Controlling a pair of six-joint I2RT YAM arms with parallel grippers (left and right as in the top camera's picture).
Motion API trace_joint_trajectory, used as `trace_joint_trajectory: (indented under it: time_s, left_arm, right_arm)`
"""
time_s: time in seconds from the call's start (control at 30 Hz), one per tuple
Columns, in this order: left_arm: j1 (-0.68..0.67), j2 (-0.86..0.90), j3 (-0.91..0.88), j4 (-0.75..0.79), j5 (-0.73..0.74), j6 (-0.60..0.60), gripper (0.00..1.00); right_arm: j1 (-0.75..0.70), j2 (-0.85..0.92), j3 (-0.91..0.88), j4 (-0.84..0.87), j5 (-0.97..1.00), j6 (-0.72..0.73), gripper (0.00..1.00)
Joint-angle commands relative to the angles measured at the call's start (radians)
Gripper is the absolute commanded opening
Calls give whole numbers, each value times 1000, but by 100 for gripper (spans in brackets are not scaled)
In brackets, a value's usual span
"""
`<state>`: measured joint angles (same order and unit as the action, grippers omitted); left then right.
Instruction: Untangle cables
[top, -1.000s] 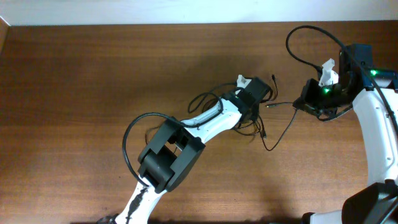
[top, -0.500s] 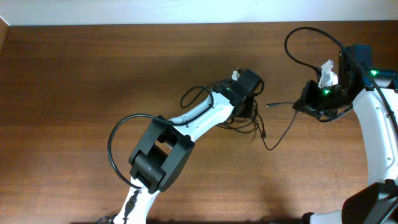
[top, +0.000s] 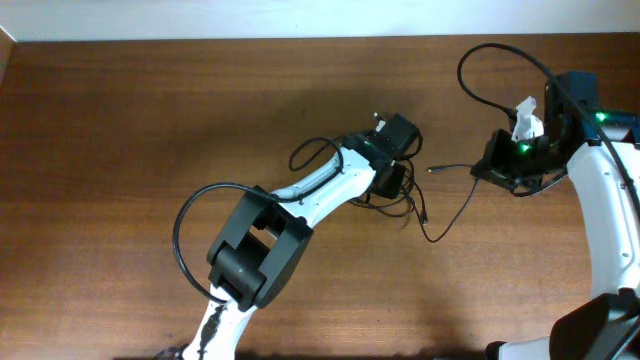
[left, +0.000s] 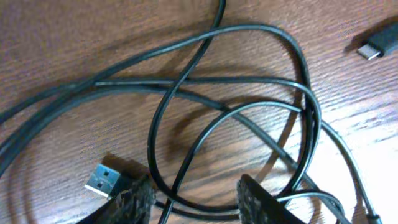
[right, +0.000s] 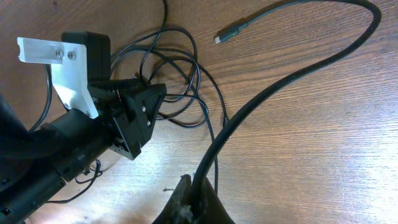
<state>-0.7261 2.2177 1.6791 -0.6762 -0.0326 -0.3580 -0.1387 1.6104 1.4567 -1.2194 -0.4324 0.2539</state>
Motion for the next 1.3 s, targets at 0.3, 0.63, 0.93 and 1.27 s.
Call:
trace_joint_trajectory:
  time_s: [0.3, 0.63, 0.93, 1.27]
  left_arm:
    - [90, -13, 104, -95, 8, 38, 0]
    - [454, -303, 175, -280, 11, -47, 0]
    - [681, -302, 171, -472, 7, -74, 0]
    - [687, -302, 147, -515, 10, -37, 0]
  right_arm:
    - [1, 3, 6, -3, -1, -15, 4]
    - [1, 3, 6, 4, 28, -40, 4]
    - [1, 3, 6, 1, 623, 199, 4]
    - [-85, 5, 6, -8, 630, 268, 4]
